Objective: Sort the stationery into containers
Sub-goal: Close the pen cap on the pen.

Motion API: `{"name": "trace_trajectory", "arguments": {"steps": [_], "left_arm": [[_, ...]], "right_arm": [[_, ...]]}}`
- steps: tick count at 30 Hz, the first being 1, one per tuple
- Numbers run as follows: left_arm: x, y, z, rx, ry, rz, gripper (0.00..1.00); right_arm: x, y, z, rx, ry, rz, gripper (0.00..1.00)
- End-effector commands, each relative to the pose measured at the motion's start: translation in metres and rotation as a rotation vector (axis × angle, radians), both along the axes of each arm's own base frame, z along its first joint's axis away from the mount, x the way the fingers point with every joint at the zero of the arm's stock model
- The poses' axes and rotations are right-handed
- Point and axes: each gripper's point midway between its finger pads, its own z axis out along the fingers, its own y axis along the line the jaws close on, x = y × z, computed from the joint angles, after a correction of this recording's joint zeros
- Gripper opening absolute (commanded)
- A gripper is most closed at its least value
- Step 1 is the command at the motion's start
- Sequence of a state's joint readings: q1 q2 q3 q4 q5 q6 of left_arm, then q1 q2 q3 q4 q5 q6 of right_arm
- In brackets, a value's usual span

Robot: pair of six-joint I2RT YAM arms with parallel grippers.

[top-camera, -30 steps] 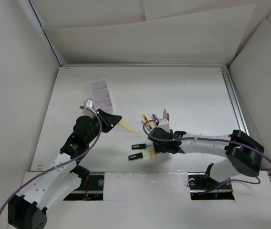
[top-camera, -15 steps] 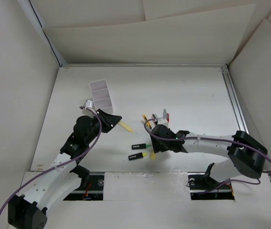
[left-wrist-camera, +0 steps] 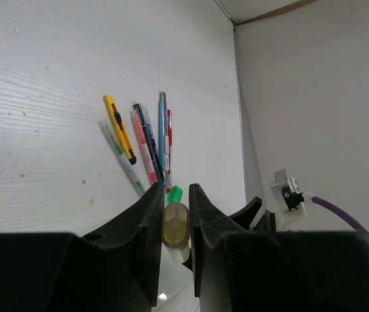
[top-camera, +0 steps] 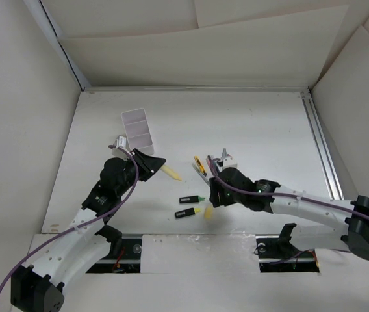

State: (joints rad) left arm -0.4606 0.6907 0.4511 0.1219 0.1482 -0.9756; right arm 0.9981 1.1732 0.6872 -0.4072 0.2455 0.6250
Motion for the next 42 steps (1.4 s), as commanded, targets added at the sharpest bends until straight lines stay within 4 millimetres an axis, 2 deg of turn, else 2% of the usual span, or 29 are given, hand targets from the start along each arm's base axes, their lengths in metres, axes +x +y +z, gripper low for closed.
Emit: {"name": "trace_trajectory", "arguments": {"steps": [1, 2, 5, 6, 8, 9, 12, 13, 18, 22, 26, 30, 35, 38, 40, 42], "left_arm": [[0.005, 0.002, 0.015, -0.002, -0.054, 0.01, 0.0], [0.005, 0.002, 0.015, -0.002, -0.054, 0.01, 0.0], [0.005, 0.003, 0.013, 0.004, -0.046, 0.019, 0.0], [0.004, 0.004, 0.016, 0.0, -0.054, 0.019, 0.0], [0.005, 0.005, 0.016, 0.002, -0.055, 0.028, 0.0], [0.005, 0.005, 0.014, 0.006, -0.047, 0.028, 0.0], [0.005, 0.005, 0.013, 0.006, -0.047, 0.028, 0.0], [0.005, 0.005, 0.013, 0.006, -0.047, 0.028, 0.0], [0.004, 0.006, 0.009, 0.01, -0.039, 0.028, 0.0], [0.004, 0.006, 0.009, 0.01, -0.039, 0.028, 0.0], [0.004, 0.006, 0.009, 0.01, -0.039, 0.028, 0.0], [0.004, 0.006, 0.009, 0.01, -0.039, 0.028, 0.0], [0.003, 0.006, 0.012, 0.006, -0.047, 0.028, 0.0], [0.003, 0.006, 0.012, 0.006, -0.047, 0.028, 0.0], [0.003, 0.006, 0.012, 0.006, -0.047, 0.028, 0.0], [0.003, 0.006, 0.009, 0.011, -0.038, 0.028, 0.0]], "right_arm": [[-0.02, 0.012, 0.0, 0.038, 0.048, 0.059, 0.62], [-0.026, 0.013, -0.011, 0.016, 0.076, 0.058, 0.6], [-0.044, 0.029, -0.022, 0.007, 0.09, 0.111, 0.55], [-0.045, 0.029, -0.026, 0.0, 0.104, 0.098, 0.55], [-0.047, 0.041, -0.022, 0.005, 0.08, 0.113, 0.55], [-0.049, 0.041, -0.027, -0.009, 0.087, 0.105, 0.55], [-0.046, 0.045, -0.028, -0.02, 0.07, 0.076, 0.6], [-0.047, 0.042, -0.036, -0.045, 0.087, 0.067, 0.6], [-0.045, 0.043, -0.051, -0.078, 0.076, 0.028, 0.6], [-0.041, 0.046, -0.047, -0.086, 0.041, 0.004, 0.6], [-0.038, 0.031, -0.051, -0.149, 0.019, -0.054, 0.57], [-0.039, 0.017, -0.057, -0.181, 0.02, -0.08, 0.48], [-0.04, 0.015, -0.06, -0.175, 0.018, -0.08, 0.44], [-0.04, 0.017, -0.06, -0.166, 0.016, -0.08, 0.37], [-0.041, 0.014, -0.062, -0.174, 0.018, -0.08, 0.37], [-0.042, 0.017, -0.062, -0.166, 0.015, -0.071, 0.31]]}}
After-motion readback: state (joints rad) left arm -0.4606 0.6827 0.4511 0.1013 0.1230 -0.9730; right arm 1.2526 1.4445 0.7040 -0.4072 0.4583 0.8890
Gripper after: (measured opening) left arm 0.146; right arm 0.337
